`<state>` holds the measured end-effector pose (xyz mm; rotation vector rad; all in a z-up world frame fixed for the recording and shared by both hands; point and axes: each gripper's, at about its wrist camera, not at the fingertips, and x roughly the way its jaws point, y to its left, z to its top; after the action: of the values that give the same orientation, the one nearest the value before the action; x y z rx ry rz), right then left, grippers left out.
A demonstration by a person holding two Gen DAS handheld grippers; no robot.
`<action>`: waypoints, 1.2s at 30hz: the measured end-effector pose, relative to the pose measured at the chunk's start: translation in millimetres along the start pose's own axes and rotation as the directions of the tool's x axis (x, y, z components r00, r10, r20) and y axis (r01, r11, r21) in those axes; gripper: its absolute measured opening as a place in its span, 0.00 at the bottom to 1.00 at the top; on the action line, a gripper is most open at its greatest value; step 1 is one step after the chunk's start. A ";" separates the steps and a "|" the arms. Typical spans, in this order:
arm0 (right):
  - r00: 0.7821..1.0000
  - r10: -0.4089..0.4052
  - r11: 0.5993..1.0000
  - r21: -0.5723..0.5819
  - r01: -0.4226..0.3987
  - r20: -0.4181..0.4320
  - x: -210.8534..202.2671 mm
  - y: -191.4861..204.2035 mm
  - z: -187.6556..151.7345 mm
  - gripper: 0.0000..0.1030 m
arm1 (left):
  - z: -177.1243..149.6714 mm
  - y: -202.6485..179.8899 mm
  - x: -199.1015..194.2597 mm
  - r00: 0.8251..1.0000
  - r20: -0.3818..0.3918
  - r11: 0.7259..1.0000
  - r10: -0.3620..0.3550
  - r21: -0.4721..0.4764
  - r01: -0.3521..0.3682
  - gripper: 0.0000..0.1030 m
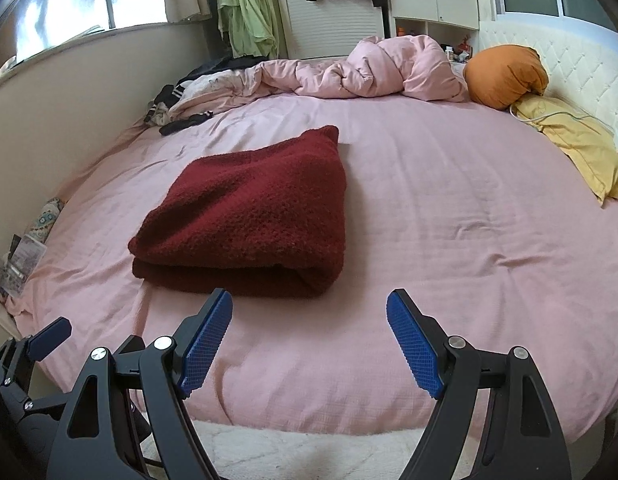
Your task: Fold clothes
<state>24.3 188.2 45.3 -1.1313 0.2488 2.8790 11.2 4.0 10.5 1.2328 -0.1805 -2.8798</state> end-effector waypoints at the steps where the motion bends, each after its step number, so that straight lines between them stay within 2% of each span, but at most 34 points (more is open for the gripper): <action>1: 1.000 0.002 1.000 0.001 -0.002 0.001 -0.5 -0.3 0.2 0.78 | -0.1 -0.1 -0.5 1.000 0.001 1.000 0.001 0.000 -0.001 0.89; 30: 1.000 0.007 1.000 0.004 -0.007 0.005 -1.0 1.5 -0.1 0.78 | 1.9 1.3 1.2 1.000 -0.009 1.000 -0.006 -0.001 0.006 0.89; 36: 1.000 0.012 1.000 0.005 -0.012 0.005 -1.1 1.7 0.0 0.78 | 1.6 3.0 8.7 0.997 -0.051 0.998 -0.060 -0.020 0.059 0.89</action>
<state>24.9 186.6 46.3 -1.1255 0.2629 2.8893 3.9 0.8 5.7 1.3298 -0.1181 -2.8881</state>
